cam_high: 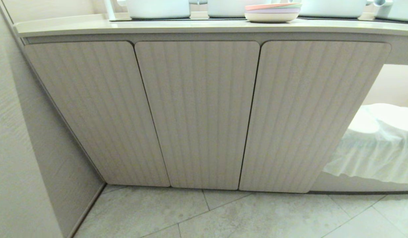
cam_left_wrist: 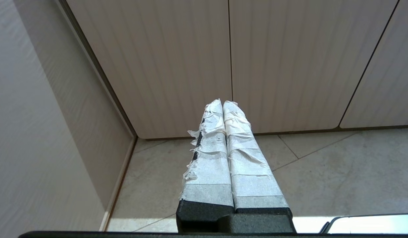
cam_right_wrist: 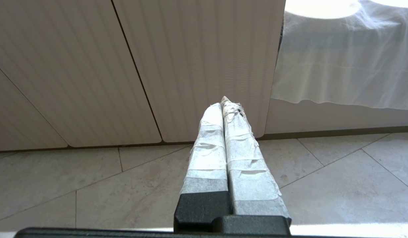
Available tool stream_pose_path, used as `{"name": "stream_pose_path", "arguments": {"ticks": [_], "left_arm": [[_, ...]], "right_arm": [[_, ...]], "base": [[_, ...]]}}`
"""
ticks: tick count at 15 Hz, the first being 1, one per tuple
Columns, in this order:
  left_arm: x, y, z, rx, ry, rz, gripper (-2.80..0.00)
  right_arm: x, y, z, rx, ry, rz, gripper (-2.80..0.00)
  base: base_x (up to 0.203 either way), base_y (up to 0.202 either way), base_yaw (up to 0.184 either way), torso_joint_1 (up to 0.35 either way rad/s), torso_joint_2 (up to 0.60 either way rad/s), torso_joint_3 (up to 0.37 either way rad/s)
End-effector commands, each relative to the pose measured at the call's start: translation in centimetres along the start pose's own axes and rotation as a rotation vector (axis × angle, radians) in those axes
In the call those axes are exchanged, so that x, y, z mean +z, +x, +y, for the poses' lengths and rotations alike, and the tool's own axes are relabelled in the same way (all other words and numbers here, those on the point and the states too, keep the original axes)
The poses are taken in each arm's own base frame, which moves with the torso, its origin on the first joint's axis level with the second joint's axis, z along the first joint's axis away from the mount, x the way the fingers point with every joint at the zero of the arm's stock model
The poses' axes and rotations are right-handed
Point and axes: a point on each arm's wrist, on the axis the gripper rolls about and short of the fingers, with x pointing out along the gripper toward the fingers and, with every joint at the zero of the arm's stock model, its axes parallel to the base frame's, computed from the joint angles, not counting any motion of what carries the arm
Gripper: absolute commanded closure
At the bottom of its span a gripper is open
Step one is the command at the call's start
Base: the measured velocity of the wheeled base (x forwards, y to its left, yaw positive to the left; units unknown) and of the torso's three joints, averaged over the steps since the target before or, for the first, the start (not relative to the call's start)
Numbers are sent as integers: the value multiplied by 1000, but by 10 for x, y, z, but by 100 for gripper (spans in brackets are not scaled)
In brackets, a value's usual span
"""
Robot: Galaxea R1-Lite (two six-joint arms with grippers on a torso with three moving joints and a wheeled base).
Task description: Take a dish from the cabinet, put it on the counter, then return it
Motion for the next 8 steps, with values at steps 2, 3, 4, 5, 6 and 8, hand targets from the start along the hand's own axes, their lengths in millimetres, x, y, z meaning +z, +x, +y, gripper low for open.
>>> {"name": "stream_pose_path", "arguments": {"ticks": [2, 3, 4, 5, 6, 8], "left_arm": [[0, 0, 0, 0, 1, 1, 0], [0, 0, 0, 0, 1, 2, 0], [0, 0, 0, 0, 1, 1, 0], [0, 0, 0, -1, 1, 1, 0], [0, 0, 0, -1, 1, 2, 0], [0, 0, 0, 0, 1, 1, 0]], "right_arm": [[0, 0, 0, 0, 1, 0, 0], [0, 0, 0, 0, 1, 0, 0], [0, 0, 0, 0, 1, 0, 0], [0, 0, 0, 0, 1, 0, 0], [0, 0, 0, 0, -1, 0, 0], [0, 0, 0, 0, -2, 0, 0]], "base": [[0, 0, 0, 0, 0, 0], [0, 0, 0, 0, 0, 0], [0, 0, 0, 0, 0, 0], [0, 0, 0, 0, 0, 0], [0, 0, 0, 0, 0, 0], [0, 0, 0, 0, 0, 0]]}}
